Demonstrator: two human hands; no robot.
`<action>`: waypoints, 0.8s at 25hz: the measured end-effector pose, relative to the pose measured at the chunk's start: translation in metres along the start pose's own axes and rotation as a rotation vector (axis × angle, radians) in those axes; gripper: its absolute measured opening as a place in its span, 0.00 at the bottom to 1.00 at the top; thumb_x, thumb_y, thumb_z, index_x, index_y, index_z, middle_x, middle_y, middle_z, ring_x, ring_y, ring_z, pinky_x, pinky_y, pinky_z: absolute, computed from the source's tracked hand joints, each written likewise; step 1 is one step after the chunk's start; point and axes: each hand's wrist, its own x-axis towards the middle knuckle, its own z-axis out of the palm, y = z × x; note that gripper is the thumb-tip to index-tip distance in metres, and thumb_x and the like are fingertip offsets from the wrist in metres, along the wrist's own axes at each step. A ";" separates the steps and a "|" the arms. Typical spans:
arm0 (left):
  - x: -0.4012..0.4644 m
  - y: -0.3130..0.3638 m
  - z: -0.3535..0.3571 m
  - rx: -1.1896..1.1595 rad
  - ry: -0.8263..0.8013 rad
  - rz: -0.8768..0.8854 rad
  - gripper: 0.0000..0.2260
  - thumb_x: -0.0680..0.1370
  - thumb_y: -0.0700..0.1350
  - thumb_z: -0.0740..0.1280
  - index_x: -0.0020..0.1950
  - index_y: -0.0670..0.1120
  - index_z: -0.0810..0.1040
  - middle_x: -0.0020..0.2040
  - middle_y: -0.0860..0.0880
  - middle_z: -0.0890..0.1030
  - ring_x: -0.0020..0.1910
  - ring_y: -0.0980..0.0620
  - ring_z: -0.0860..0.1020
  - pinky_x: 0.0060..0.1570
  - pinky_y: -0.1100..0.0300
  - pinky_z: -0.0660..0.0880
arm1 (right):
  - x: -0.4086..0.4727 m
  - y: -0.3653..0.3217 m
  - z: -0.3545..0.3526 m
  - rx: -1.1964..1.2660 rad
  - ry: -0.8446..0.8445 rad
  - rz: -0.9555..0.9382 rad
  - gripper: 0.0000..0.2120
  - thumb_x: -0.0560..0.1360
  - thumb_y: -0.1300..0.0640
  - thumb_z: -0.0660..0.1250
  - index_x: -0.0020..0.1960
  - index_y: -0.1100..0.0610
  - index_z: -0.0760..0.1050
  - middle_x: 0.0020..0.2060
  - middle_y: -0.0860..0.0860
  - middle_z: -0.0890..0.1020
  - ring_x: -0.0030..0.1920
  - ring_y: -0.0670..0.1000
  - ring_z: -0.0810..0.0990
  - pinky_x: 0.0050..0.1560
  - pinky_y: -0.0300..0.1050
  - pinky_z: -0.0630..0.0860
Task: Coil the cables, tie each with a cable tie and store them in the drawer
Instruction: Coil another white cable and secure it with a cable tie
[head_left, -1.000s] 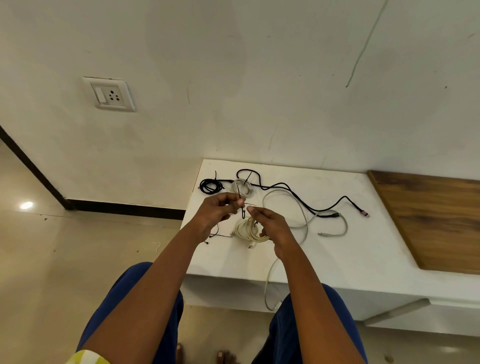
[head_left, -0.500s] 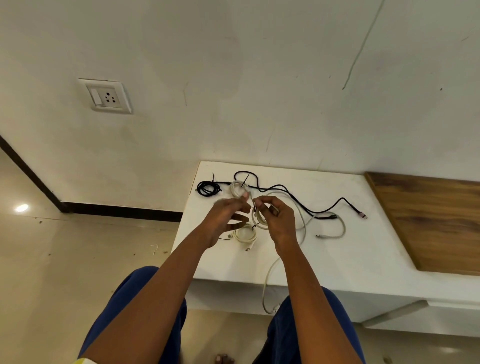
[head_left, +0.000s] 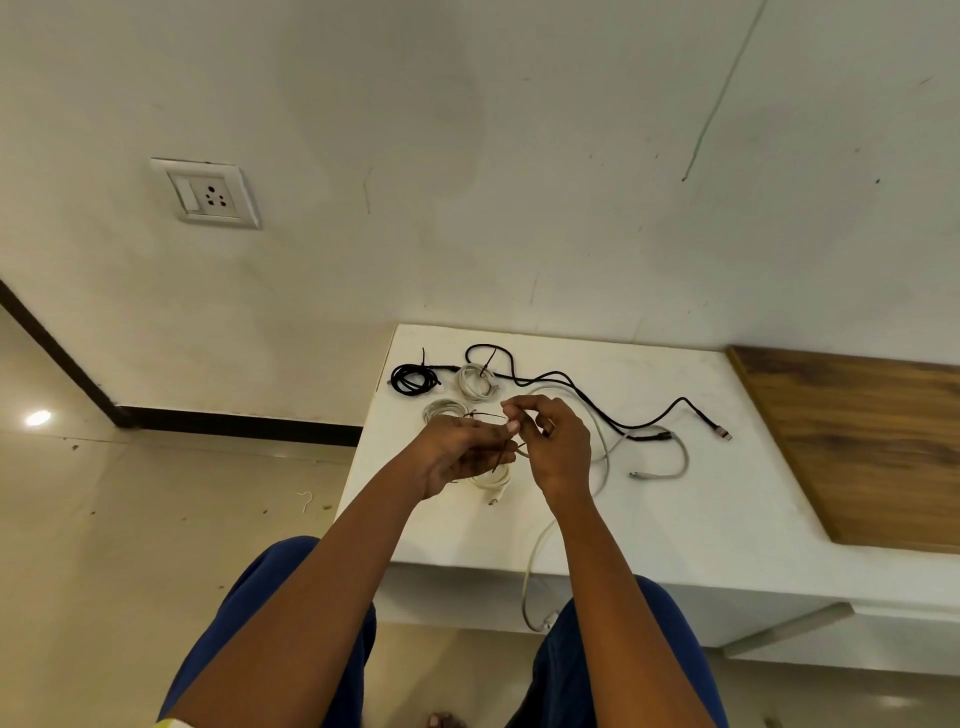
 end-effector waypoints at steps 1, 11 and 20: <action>0.000 0.000 0.000 -0.007 -0.001 0.014 0.09 0.69 0.39 0.75 0.46 0.37 0.81 0.39 0.43 0.84 0.35 0.51 0.84 0.36 0.65 0.80 | 0.001 0.000 0.000 0.004 0.005 0.008 0.04 0.74 0.52 0.69 0.43 0.44 0.79 0.39 0.46 0.78 0.36 0.42 0.71 0.38 0.37 0.67; -0.007 0.005 0.010 -0.071 0.011 0.004 0.04 0.76 0.37 0.67 0.47 0.38 0.82 0.36 0.46 0.83 0.35 0.52 0.83 0.36 0.66 0.80 | 0.002 0.000 0.002 0.224 0.088 0.111 0.03 0.74 0.52 0.69 0.44 0.51 0.79 0.37 0.48 0.80 0.35 0.47 0.74 0.42 0.43 0.72; -0.006 0.001 0.024 -0.174 0.212 0.089 0.06 0.72 0.40 0.72 0.45 0.38 0.81 0.28 0.50 0.80 0.24 0.58 0.77 0.26 0.70 0.73 | -0.002 -0.008 0.003 0.517 0.041 0.159 0.03 0.78 0.53 0.64 0.46 0.48 0.75 0.34 0.42 0.78 0.35 0.40 0.75 0.37 0.32 0.73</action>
